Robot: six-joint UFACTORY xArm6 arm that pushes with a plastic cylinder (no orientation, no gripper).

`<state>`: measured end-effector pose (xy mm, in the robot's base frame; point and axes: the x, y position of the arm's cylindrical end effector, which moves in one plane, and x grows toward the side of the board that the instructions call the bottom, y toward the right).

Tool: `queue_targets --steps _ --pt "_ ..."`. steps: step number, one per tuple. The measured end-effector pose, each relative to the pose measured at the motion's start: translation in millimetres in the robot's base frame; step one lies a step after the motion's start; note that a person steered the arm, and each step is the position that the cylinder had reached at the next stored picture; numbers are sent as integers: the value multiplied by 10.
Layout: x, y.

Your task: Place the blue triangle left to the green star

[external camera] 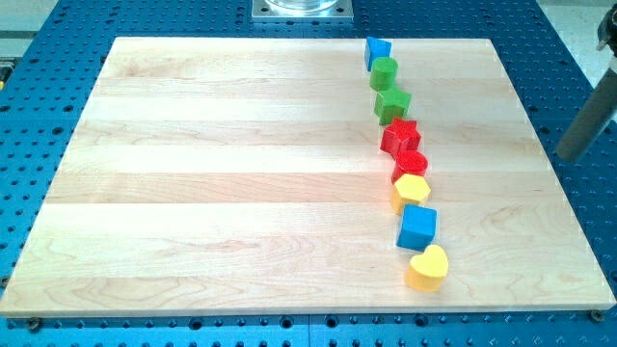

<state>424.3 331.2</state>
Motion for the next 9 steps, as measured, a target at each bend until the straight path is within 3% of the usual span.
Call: queue_targets --steps 1,2,3,4,6,9 --pt "-589 -252" --pt "-925 -18" --pt "-1380 -273" --pt "-2288 -711" --pt "-2253 -844" --pt "-2210 -1788"
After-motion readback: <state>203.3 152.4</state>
